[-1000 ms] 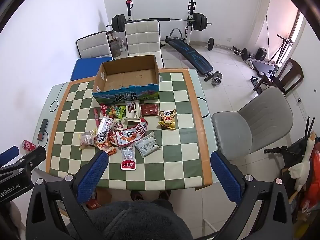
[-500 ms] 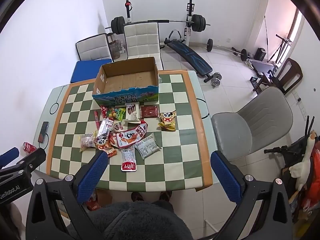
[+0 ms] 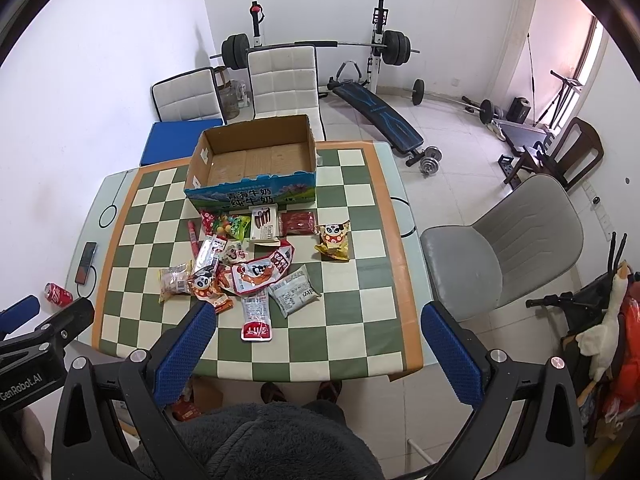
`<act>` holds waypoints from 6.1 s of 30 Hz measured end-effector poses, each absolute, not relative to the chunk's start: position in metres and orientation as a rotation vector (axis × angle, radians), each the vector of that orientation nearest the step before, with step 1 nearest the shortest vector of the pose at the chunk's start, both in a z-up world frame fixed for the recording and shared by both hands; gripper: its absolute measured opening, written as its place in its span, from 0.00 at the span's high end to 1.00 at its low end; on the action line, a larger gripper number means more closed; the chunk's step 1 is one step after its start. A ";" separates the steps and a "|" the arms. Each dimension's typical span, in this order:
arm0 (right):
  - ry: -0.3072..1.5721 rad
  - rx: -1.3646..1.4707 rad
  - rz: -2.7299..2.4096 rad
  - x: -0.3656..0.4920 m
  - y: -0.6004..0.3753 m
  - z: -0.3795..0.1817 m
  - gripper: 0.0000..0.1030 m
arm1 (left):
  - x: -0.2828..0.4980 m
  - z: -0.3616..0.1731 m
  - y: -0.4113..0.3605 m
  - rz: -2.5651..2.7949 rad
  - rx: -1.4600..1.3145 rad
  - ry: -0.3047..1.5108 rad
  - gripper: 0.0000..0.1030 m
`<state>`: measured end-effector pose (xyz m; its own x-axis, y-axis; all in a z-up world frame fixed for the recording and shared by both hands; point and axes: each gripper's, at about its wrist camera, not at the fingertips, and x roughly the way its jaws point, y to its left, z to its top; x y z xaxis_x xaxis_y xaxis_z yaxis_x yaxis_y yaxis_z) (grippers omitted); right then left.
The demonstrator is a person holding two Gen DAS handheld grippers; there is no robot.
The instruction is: Organize snacks
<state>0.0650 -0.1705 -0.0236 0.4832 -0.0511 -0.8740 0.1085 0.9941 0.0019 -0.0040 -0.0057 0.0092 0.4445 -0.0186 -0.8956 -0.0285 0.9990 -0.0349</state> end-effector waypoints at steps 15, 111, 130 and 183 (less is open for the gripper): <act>1.057 0.062 -0.100 0.064 -0.172 -0.020 0.00 | -0.005 0.012 -0.007 0.003 -0.053 1.106 0.00; 1.823 -0.055 0.167 0.296 -0.137 -0.445 0.00 | 0.182 -0.358 0.060 0.192 -0.305 1.697 0.00; 1.828 -0.070 0.086 0.281 -0.110 -0.468 0.15 | 0.186 -0.376 0.047 0.178 -0.199 1.692 0.60; 1.568 0.239 0.154 0.668 -0.130 -0.284 0.26 | 0.566 -0.307 -0.008 -0.127 -0.134 1.649 0.61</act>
